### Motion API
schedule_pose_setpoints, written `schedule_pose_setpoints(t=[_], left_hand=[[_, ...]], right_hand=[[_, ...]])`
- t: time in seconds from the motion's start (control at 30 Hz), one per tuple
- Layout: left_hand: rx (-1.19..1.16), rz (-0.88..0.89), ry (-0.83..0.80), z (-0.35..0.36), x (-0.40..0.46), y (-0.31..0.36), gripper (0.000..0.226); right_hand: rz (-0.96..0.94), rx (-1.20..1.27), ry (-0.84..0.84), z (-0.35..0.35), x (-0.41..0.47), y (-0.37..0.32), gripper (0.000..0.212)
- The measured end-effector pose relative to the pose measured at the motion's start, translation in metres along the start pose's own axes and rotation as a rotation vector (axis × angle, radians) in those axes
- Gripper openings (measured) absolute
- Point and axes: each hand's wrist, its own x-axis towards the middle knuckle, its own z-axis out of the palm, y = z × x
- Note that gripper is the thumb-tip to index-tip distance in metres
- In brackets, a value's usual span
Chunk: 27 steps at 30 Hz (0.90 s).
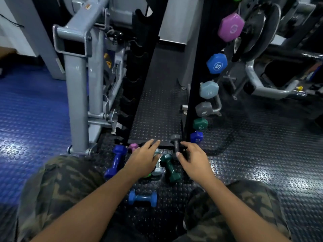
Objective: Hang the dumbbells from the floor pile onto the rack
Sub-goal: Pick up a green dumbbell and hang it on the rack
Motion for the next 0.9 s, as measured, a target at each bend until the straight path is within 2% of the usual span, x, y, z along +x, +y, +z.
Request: schedule_pose_setpoints(t=[0.43,0.67,0.9], left_hand=[[-0.087,-0.068,-0.108,0.037,0.019,-0.029,0.066],[-0.036,-0.152,-0.215,0.081,0.031,-0.059,0.069],[0.044,-0.234,-0.252,0.133,0.052,-0.085,0.069]], right_hand=[[0.095,-0.031,-0.145,0.054,0.023,0.036,0.050],[0.154,-0.016,-0.214,0.093,0.039,0.067,0.049],[0.239,0.045,-0.268,0.142,0.058,0.105,0.047]])
